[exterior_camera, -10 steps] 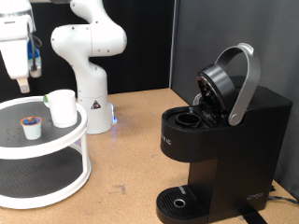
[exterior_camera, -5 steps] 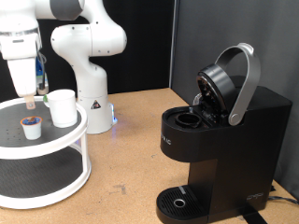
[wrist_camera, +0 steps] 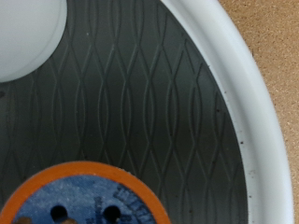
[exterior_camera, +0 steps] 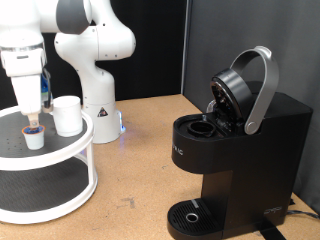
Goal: Make a cup of coffee with the keurig machine
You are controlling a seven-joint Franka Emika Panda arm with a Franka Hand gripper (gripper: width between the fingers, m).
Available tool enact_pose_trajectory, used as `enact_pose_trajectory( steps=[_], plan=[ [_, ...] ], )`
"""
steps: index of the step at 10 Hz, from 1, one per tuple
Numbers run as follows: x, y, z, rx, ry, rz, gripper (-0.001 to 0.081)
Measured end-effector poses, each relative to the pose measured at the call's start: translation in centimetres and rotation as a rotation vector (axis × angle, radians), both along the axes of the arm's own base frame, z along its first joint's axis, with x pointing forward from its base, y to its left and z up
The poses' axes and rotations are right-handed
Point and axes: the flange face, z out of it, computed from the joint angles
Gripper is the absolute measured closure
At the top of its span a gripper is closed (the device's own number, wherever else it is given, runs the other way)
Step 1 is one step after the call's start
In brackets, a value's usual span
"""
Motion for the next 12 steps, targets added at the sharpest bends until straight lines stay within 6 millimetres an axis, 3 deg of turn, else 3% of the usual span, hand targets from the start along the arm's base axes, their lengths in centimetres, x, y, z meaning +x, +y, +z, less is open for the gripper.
enact_pose_trajectory(
  steps=[12],
  plan=[
    [-0.4,-0.7,-3.4,-0.014,0.005,0.003,0.0001]
  ],
)
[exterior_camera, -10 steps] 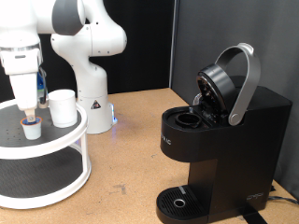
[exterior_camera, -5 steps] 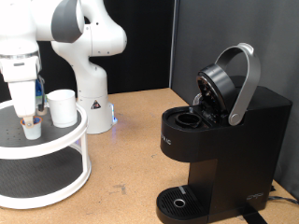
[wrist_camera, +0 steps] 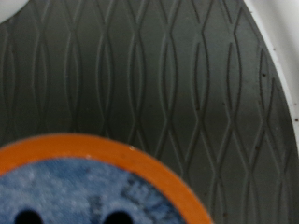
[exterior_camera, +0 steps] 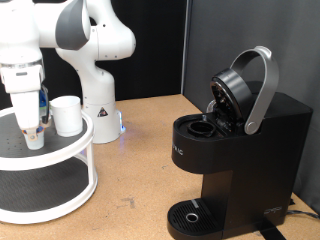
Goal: Make a cup of coffee with the keurig machine
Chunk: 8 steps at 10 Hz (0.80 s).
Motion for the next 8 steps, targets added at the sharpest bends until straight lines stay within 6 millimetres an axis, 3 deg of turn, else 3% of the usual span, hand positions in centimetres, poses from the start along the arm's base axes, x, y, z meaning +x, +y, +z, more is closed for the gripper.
enact_pose_trajectory(
  steps=[4,6,8],
  plan=[
    [-0.09,0.12,-0.67,0.002,0.013,0.001,0.0028],
    [-0.1,0.14,-0.77,0.002,0.016,0.001,0.0315],
    [-0.1,0.14,-0.77,0.004,0.015,-0.001,0.0355]
  ],
)
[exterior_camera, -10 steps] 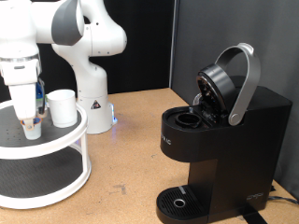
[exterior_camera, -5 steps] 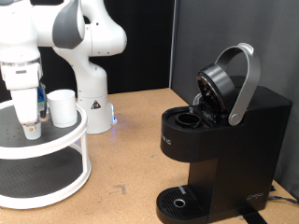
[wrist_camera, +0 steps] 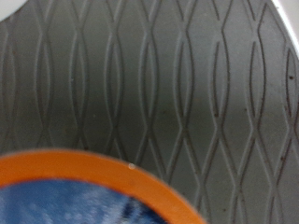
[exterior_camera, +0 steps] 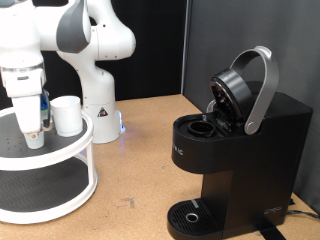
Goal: Make a cup of coffee with the keurig machine
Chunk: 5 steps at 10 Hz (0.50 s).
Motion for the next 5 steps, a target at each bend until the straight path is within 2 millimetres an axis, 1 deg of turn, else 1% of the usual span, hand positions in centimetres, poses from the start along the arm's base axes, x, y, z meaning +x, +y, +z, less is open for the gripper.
enact_pose_trajectory(
  steps=[2,3,5],
  plan=[
    [0.0,0.0,0.4,0.018,-0.008,-0.013,0.0355],
    [0.1,-0.1,1.1,0.039,-0.019,-0.01,0.0355],
    [0.2,-0.5,3.6,0.076,-0.047,-0.009,0.0355]
  ],
)
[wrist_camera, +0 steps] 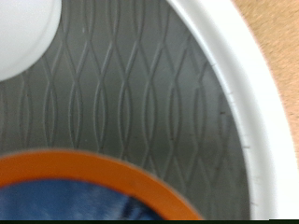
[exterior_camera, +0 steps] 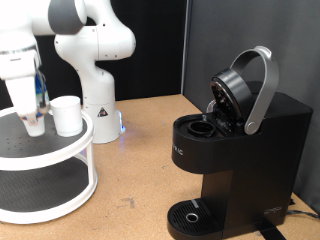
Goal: Make a cup of coffee with the keurig machine
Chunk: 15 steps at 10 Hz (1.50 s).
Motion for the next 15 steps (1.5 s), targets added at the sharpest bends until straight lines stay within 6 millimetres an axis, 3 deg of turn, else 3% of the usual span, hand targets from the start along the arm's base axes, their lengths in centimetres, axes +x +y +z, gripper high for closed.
enact_pose_trajectory(
  steps=[4,7,12,15],
  plan=[
    [0.1,-0.8,4.6,0.023,-0.048,-0.014,0.0369],
    [0.5,0.1,4.3,0.118,-0.054,-0.056,0.0369],
    [5.6,4.2,7.3,0.268,-0.14,-0.149,0.0369],
    [6.1,4.6,7.1,0.281,-0.134,-0.151,0.0369]
  ],
)
